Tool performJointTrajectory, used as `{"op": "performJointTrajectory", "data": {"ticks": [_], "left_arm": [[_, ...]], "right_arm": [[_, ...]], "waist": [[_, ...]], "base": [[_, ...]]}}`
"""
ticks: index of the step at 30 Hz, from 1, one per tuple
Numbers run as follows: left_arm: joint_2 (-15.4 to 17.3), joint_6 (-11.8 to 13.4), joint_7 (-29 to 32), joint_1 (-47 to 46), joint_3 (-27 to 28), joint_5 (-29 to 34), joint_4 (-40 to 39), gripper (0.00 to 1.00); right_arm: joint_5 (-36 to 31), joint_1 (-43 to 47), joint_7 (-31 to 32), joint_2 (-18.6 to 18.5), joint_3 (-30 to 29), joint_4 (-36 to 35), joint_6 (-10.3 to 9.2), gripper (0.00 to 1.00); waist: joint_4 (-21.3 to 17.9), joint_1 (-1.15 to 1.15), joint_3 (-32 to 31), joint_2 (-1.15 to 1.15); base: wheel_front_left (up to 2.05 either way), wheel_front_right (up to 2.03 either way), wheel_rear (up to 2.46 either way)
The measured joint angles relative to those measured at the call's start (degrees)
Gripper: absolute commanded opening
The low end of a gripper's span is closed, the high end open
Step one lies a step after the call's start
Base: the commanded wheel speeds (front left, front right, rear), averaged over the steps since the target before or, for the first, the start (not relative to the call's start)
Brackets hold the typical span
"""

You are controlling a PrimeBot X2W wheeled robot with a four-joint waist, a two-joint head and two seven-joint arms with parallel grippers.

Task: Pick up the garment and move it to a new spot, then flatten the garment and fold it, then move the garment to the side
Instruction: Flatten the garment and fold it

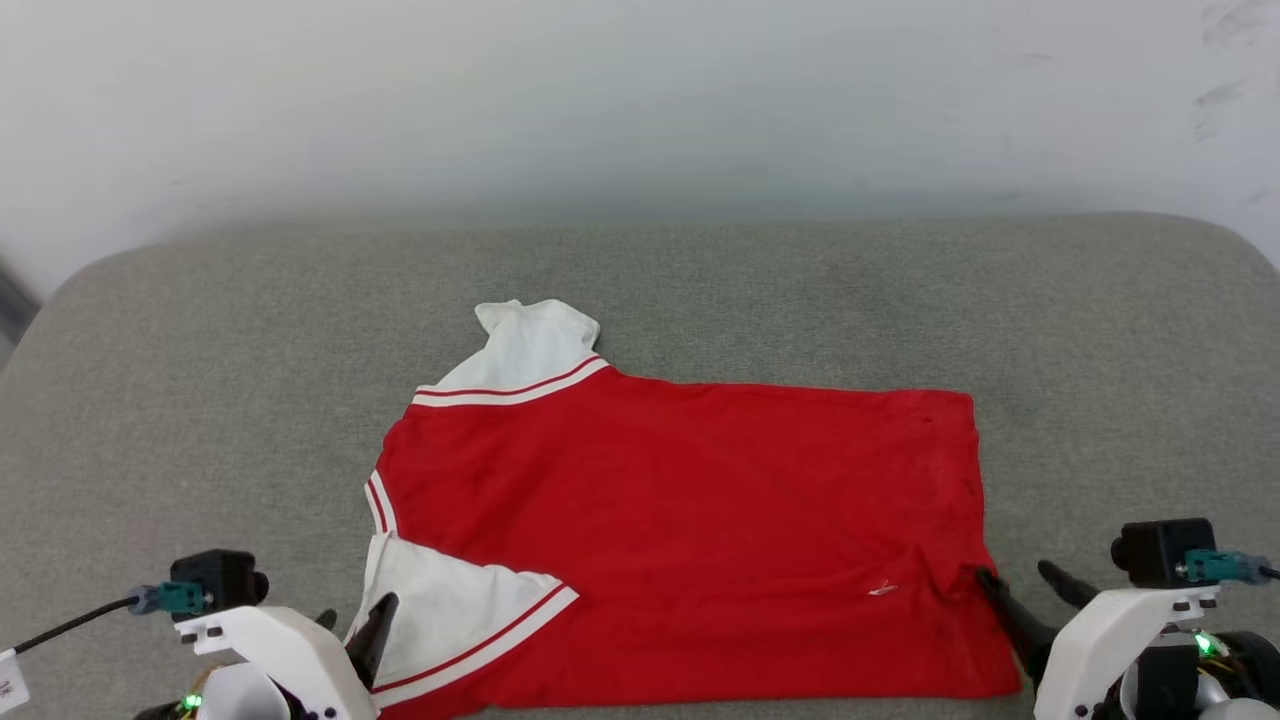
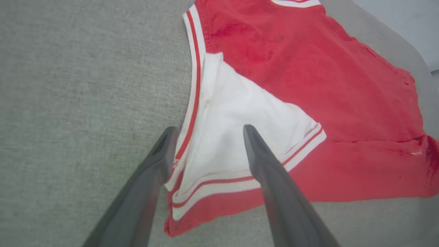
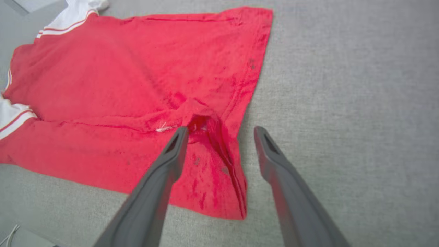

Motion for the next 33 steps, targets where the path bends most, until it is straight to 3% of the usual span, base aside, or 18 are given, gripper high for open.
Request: {"op": "performJointTrajectory", "data": {"ticks": [7, 13, 17, 24, 29, 33], "left_arm": [[0.2, 0.5, -7.1, -4.3, 1.0, 4.8, -1.3, 1.00], [0.3, 0.7, -10.5, -11.7, 2.0, 7.5, 0.4, 1.00], [1.1, -0.8, -9.6, -18.2, 2.4, 7.8, 3.6, 1.00], [5.1, -4.7, -0.4, -31.3, 1.7, 7.1, 8.2, 1.00], [9.3, -8.4, 12.7, -40.6, -0.2, 5.2, 10.8, 1.00], [12.3, -10.0, 23.9, -46.4, -1.7, 3.2, 12.4, 1.00]], "right_arm": [[-3.4, -0.2, -12.8, 1.2, -3.3, -3.4, 0.00, 1.00], [-6.7, -2.6, -16.3, 3.4, -5.0, -8.3, 0.00, 1.00], [-8.0, -5.3, -17.3, 5.2, -5.1, -11.8, 0.00, 1.00], [-9.5, -11.1, -17.8, 6.7, -4.3, -17.0, 0.00, 1.00], [-10.2, -13.6, -17.9, 7.6, -3.6, -19.3, 0.00, 1.00], [-10.1, -14.2, -17.9, 8.4, -3.2, -19.9, 0.00, 1.00]], "waist": [[-2.0, 0.00, -1.5, 0.00], [-3.9, 0.00, 0.2, 0.00], [-5.3, 0.00, 3.3, 0.00], [-8.8, 0.01, 11.1, 0.00], [-11.9, 0.01, 17.0, 0.00], [-14.2, 0.01, 21.2, 0.00]], "base": [[0.00, 0.00, 0.00], [0.00, 0.00, 0.00], [0.00, 0.00, 0.00], [0.00, 0.00, 0.00], [0.00, 0.00, 0.00], [0.00, 0.00, 0.00]]}}
